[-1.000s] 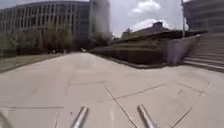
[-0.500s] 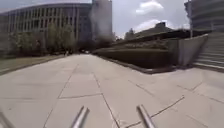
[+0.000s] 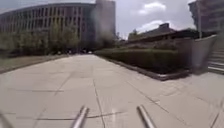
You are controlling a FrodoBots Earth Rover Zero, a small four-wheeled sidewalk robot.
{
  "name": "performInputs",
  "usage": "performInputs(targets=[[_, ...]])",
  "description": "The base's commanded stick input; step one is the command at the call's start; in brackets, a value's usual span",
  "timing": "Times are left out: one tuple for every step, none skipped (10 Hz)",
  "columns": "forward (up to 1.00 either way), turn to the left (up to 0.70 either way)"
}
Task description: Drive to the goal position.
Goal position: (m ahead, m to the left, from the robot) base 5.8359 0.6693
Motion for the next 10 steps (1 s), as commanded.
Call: performInputs(targets=[[1.0,0.05],[1.0,0.05],[1.0,0.05],[1.0,0.05],[1.0,0.05],[1.0,0.05],[1.0,0.05],[1.0,0.05],[1.0,0.05],[1.0,0.05]])
